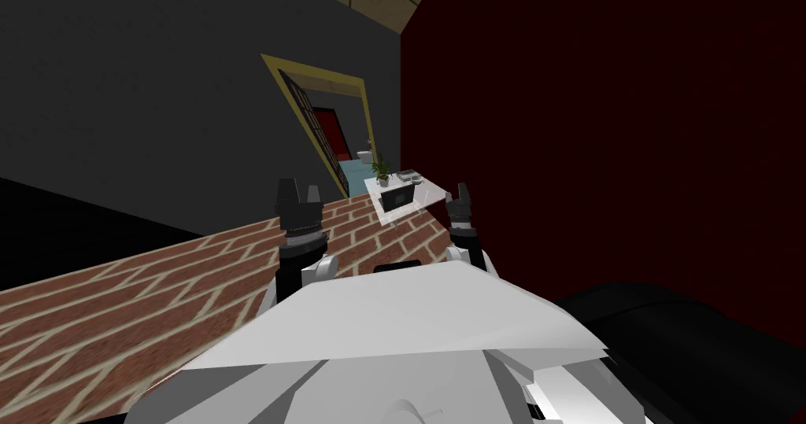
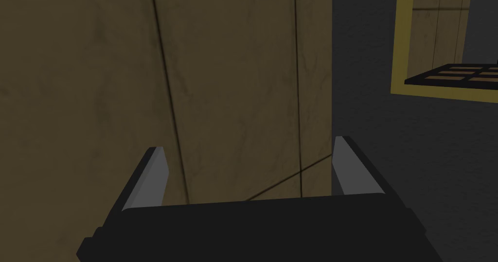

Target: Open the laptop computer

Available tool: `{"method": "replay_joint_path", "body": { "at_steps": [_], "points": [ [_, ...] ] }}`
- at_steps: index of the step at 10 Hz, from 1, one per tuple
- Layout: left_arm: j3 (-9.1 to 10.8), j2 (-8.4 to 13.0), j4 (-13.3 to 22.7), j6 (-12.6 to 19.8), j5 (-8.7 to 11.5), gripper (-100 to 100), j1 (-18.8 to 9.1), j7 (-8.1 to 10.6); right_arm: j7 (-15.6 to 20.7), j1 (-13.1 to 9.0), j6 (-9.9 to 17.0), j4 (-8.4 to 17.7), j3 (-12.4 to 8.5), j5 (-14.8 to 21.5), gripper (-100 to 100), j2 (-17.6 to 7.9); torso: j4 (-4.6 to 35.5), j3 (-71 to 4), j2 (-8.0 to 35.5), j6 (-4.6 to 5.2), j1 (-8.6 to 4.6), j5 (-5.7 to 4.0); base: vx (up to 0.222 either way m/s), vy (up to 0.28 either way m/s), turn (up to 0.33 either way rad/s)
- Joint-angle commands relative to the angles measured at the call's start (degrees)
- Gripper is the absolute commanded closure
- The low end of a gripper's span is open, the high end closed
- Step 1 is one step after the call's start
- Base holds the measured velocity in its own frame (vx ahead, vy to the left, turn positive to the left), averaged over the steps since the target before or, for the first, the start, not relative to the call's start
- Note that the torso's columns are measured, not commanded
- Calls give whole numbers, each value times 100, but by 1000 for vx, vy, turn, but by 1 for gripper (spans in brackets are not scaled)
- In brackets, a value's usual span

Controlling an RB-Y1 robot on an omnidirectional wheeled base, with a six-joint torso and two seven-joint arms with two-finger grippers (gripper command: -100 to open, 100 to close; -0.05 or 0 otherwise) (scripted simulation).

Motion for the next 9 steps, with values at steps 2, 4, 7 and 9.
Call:
{"method": "replay_joint_path", "body": {
  "at_steps": [2,4,7,9],
  "points": [
    [0,0,0,0,0,0,0,0,0,0,0,0,0,0,0,0,600,-1200,597,0,0,0,0,0,0],
    [0,0,-1,0,0,0,0,0,0,0,0,-1,0,0,0,0,1424,-2850,1422,0,0,0,0,0,0],
    [0,0,-1,0,0,0,0,0,0,0,-1,-2,0,0,0,0,2691,-5381,2693,0,0,0,0,0,0],
    [0,0,-2,-1,0,0,0,0,0,0,-1,-2,0,0,0,0,3537,-7073,3539,0,0,0,0,0,0]
  ]
}}
